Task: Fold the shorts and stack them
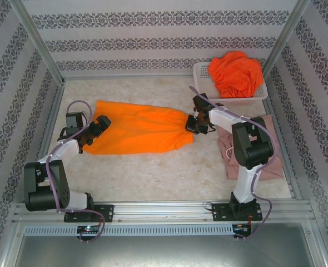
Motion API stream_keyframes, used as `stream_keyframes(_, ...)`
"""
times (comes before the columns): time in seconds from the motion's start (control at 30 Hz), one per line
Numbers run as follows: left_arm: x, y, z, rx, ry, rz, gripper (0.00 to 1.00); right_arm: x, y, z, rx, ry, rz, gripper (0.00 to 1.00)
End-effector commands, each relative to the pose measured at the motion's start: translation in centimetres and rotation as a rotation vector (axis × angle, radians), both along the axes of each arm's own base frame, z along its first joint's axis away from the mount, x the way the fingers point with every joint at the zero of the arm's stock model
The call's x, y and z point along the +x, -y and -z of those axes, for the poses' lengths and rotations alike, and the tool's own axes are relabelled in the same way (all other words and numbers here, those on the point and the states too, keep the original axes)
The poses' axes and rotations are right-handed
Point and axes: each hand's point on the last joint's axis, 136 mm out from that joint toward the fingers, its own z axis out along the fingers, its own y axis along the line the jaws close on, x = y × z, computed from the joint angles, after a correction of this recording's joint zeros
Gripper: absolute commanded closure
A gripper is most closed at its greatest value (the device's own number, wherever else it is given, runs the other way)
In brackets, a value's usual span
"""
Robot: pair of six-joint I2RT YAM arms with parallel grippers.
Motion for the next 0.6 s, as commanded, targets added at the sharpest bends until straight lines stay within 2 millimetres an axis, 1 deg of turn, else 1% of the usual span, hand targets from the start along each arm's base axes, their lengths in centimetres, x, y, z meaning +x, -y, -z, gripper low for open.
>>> stream_keyframes(0.0,0.3,0.4,-0.8,0.017,0.03,0.036,0.0,-2.4,5.2,-3.0,-0.234,-0.02,-0.044,1.0)
stream_keyframes(0.07,-0.2,0.5,-1.0,0.02,0.031,0.036,0.0,-3.1,7.5,-5.4,-0.362,-0.014,-0.087,1.0)
stream_keyframes(0.1,-0.4,0.5,-1.1,0.022,0.036,0.037,0.0,-3.3,8.2,-6.3,-0.399,-0.011,-0.098,1.0)
stream_keyframes(0.17,-0.9,0.6,-1.4,0.025,0.041,0.039,0.0,-3.7,10.3,-8.8,-0.489,0.004,-0.122,1.0)
stream_keyframes(0.23,-1.3,0.7,-1.7,0.026,0.046,0.042,0.0,-3.7,12.0,-11.5,-0.564,0.027,-0.117,1.0)
stream_keyframes(0.33,-2.0,0.9,-1.9,0.021,0.05,0.046,0.0,-3.3,13.7,-15.7,-0.671,0.07,-0.112,1.0)
stream_keyframes(0.4,-2.5,1.0,-1.8,0.019,0.05,0.049,0.0,-2.8,14.1,-18.3,-0.721,0.094,-0.108,1.0)
stream_keyframes(0.43,-2.7,1.1,-1.8,0.018,0.05,0.049,0.0,-2.5,14.0,-19.2,-0.74,0.105,-0.106,1.0)
stream_keyframes(0.5,-3.1,1.1,-1.6,0.02,0.047,0.049,0.0,-1.7,12.8,-21.0,-0.778,0.129,-0.131,1.0)
stream_keyframes(0.57,-3.3,1.2,-1.4,0.015,0.046,0.048,0.0,-1.1,11.1,-21.9,-0.812,0.143,-0.17,1.0)
